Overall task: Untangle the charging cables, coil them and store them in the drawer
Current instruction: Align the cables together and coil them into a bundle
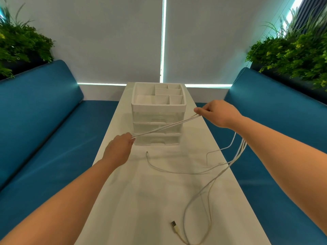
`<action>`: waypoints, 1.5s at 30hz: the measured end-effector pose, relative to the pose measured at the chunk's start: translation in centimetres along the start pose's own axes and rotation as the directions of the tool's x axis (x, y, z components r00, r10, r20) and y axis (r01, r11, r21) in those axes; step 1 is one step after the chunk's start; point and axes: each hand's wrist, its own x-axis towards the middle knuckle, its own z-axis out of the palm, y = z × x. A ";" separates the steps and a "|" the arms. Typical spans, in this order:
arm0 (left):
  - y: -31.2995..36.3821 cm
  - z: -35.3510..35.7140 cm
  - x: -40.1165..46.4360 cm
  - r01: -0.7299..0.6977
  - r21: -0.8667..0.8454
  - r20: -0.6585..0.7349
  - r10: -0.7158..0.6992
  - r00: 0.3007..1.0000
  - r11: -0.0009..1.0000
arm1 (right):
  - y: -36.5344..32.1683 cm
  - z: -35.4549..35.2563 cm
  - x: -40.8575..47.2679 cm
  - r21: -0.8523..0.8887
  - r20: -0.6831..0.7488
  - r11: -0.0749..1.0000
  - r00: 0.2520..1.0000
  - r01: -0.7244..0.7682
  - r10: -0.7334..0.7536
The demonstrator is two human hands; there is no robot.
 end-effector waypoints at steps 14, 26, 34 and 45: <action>-0.2 1.2 -1.9 -0.083 -0.239 0.111 0.112 0.988 0.967 | -1.1 -1.2 0.4 0.061 -0.158 0.995 0.985 0.075 -0.065; 0.8 3.2 -1.2 0.096 -0.251 0.375 0.005 0.927 0.963 | -5.1 -2.7 0.6 0.097 -0.082 0.955 0.958 0.281 -0.273; 6.2 -2.6 -0.6 0.161 -0.613 0.565 0.286 0.774 0.774 | -7.5 -2.9 1.0 0.013 0.018 0.914 0.914 0.406 -0.406; 12.5 -6.2 -0.8 0.070 -0.928 0.191 0.308 0.932 0.366 | -5.6 -4.7 2.3 0.102 -0.127 0.944 0.945 0.314 -0.300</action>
